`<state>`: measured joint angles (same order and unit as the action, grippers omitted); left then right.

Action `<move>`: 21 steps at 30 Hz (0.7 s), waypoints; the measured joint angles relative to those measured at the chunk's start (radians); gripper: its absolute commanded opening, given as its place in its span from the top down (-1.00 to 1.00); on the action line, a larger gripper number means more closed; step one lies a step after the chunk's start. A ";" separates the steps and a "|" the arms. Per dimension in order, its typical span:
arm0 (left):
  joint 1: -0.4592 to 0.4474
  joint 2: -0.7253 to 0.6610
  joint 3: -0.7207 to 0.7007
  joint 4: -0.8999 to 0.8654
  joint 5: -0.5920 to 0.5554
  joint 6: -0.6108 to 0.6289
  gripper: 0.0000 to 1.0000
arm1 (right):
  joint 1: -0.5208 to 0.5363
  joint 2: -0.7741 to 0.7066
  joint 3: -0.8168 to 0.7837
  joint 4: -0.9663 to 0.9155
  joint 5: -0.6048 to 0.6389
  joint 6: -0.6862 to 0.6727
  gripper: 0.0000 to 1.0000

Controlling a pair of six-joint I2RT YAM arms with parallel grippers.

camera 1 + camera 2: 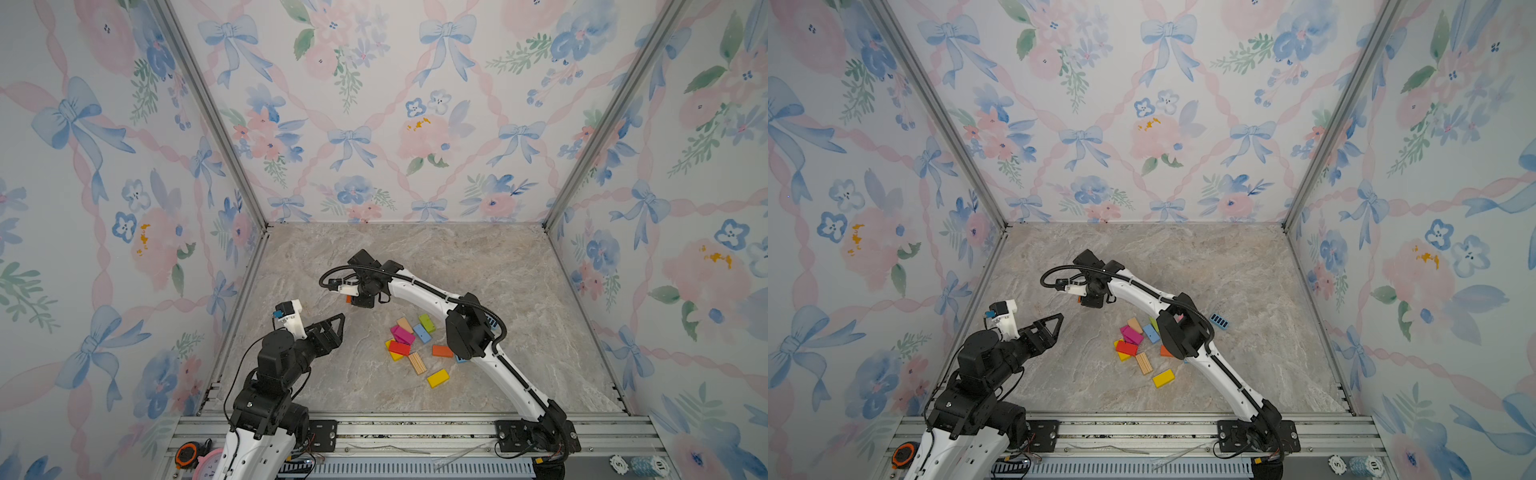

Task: Assemble the number 7 with building blocks
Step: Place the building block at the center of the board.

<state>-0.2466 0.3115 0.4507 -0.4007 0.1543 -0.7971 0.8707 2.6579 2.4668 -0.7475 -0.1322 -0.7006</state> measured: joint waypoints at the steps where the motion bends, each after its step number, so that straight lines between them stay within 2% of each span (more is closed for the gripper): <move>1: 0.000 0.001 0.000 0.000 0.000 0.000 -0.86 | 0.000 0.000 0.003 -0.005 0.001 0.000 0.68; 14: 0.000 0.019 0.000 -0.013 0.003 0.003 -0.86 | -0.006 0.005 0.016 -0.050 0.001 0.005 0.59; 21: 0.000 0.019 0.000 -0.014 0.003 0.003 -0.87 | -0.007 0.010 0.017 -0.053 0.005 0.030 0.13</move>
<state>-0.2466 0.3309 0.4507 -0.4152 0.1577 -0.7940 0.8639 2.6678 2.4836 -0.8009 -0.1268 -0.6704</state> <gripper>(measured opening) 0.933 0.398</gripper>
